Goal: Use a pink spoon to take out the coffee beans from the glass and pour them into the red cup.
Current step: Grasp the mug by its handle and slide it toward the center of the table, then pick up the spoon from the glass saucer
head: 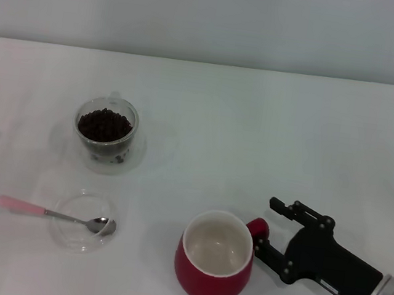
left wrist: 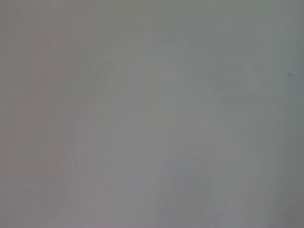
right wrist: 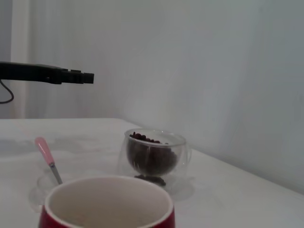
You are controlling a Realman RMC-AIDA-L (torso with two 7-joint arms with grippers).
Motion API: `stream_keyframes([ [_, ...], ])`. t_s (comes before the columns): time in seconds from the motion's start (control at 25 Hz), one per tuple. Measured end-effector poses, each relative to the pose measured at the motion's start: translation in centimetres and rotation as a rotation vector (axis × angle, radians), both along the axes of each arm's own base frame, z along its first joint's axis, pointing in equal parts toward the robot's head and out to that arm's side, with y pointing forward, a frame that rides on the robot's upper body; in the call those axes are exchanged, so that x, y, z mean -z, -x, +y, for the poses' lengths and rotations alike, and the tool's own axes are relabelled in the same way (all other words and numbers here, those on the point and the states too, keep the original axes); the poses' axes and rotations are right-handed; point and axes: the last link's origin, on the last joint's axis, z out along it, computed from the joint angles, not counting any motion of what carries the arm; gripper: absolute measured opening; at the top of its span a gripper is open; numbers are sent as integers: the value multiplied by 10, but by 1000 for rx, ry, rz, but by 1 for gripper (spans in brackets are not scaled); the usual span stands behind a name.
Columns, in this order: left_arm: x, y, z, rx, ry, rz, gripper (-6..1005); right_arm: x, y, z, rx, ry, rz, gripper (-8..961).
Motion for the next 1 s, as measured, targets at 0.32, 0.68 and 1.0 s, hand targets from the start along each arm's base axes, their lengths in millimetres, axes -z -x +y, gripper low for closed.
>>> stream_keyframes([
  [0.32,0,5,-6,-15,0,0,713,-21,-19,-11,20,-45,20,605],
  [0.68,0,7,-9,-24,0,0,713,-42,-29,-31,4,-72,70,605],
  [1.0,8,6,-21,-12,10,-61,714,-65,-36,-26,50,-220,116,605],
])
